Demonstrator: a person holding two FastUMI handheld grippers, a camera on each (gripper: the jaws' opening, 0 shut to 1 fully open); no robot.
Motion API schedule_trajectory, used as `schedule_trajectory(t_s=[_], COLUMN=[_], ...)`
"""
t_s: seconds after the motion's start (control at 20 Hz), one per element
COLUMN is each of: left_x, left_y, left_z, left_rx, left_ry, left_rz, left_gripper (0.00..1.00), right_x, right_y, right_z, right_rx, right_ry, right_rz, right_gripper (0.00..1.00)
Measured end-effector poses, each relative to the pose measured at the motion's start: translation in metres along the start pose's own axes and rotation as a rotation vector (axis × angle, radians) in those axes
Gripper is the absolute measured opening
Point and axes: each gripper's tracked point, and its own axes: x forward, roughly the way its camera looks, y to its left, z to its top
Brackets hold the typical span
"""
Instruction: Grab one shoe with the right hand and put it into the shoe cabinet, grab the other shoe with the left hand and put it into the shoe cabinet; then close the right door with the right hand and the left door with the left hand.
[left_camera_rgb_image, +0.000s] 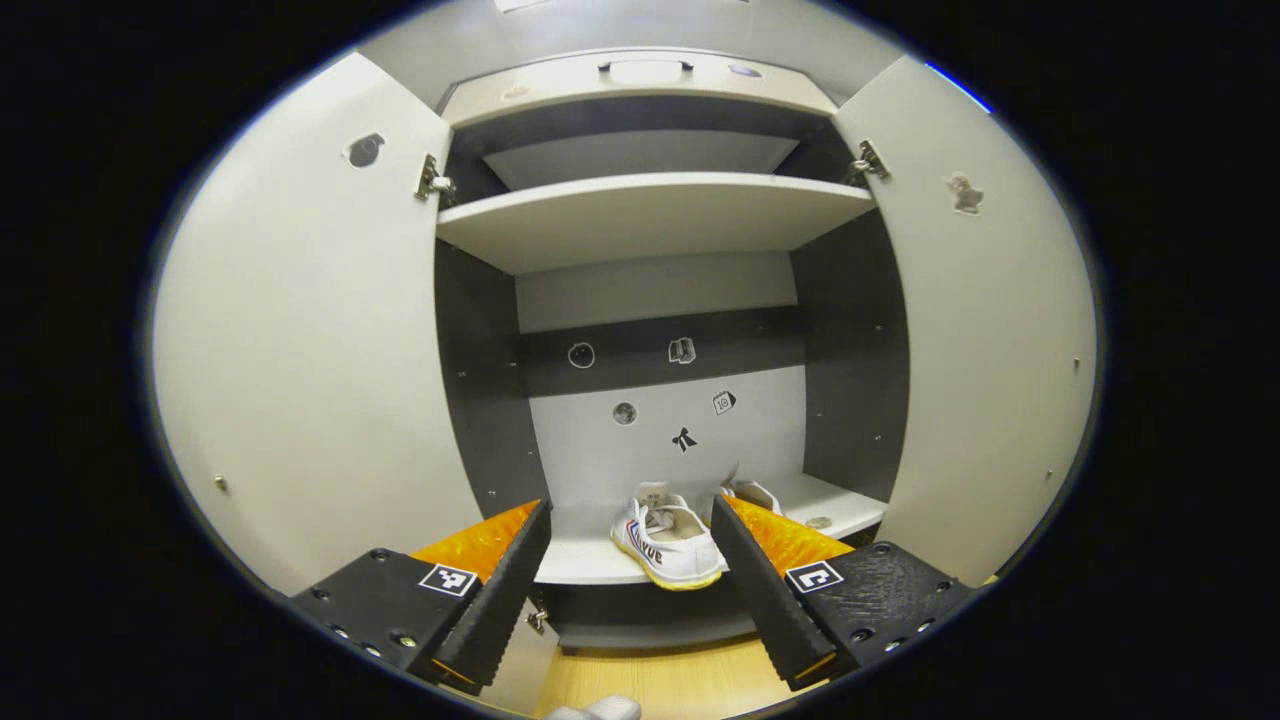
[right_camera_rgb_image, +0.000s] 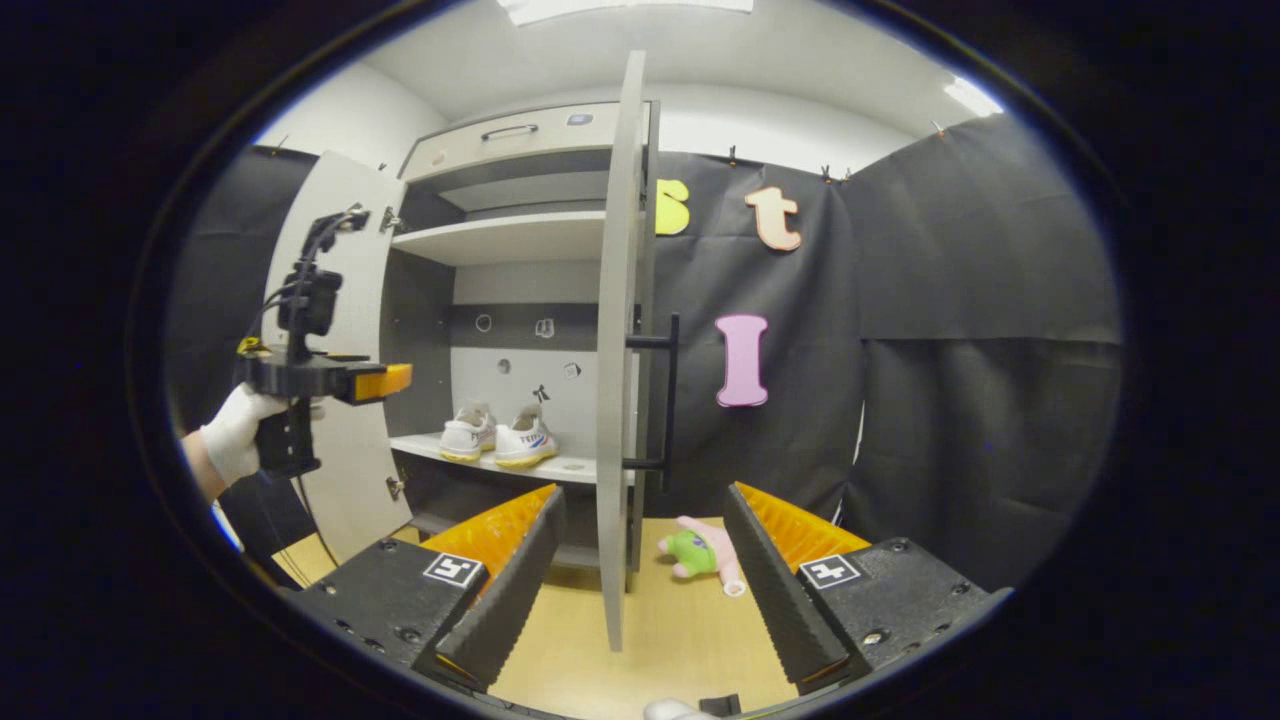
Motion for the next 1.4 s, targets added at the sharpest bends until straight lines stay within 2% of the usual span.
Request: schedule_trajectory(t_s=[0.05,0.3,0.4,0.45,0.55,0.75,1.05,1.1,1.15,1.25,1.35,1.4], left_x=[-0.013,-0.085,-0.113,-0.126,-0.145,-0.157,-0.172,-0.174,-0.175,-0.176,-0.177,-0.177], left_y=[-0.001,-0.009,-0.011,-0.013,-0.013,-0.009,-0.005,-0.005,-0.007,-0.008,-0.007,-0.008], left_z=[-0.002,-0.005,-0.014,-0.019,-0.03,-0.04,-0.045,-0.047,-0.051,-0.06,-0.065,-0.068], left_rx=[0.002,-0.003,-0.004,-0.011,-0.027,-0.035,-0.05,-0.049,-0.049,-0.054,-0.062,-0.069], left_ry=[-0.002,-0.022,-0.018,-0.017,-0.006,0.023,0.023,0.025,0.033,0.056,0.068,0.071], left_rz=[-0.005,-0.002,0.022,0.033,0.048,0.066,0.105,0.103,0.102,0.101,0.103,0.102], left_gripper=[0.96,0.96,1.0,0.96,0.96,0.96,0.96,0.96,1.0,0.96,0.96,0.96], right_x=[-0.001,-0.002,-0.001,-0.001,0.001,0.014,0.057,0.064,0.072,0.08,0.084,0.084], right_y=[0.0,-0.004,-0.007,-0.011,-0.015,-0.032,-0.076,-0.077,-0.073,-0.069,-0.063,-0.058], right_z=[0.001,-0.004,-0.008,-0.012,-0.014,-0.007,0.017,0.021,0.026,0.025,0.029,0.029], right_rx=[0.002,0.002,0.012,0.016,0.022,0.007,0.052,0.056,0.057,0.032,0.018,0.013], right_ry=[-0.003,0.003,0.014,0.021,0.031,0.027,-0.001,-0.008,-0.011,-0.005,-0.007,-0.001], right_rz=[0.003,-0.004,-0.012,-0.016,-0.019,-0.04,-0.136,-0.135,-0.121,-0.099,-0.075,-0.05], right_gripper=[1.0,1.0,1.0,1.0,1.0,1.0,1.0,1.0,1.0,1.0,0.95,0.87])
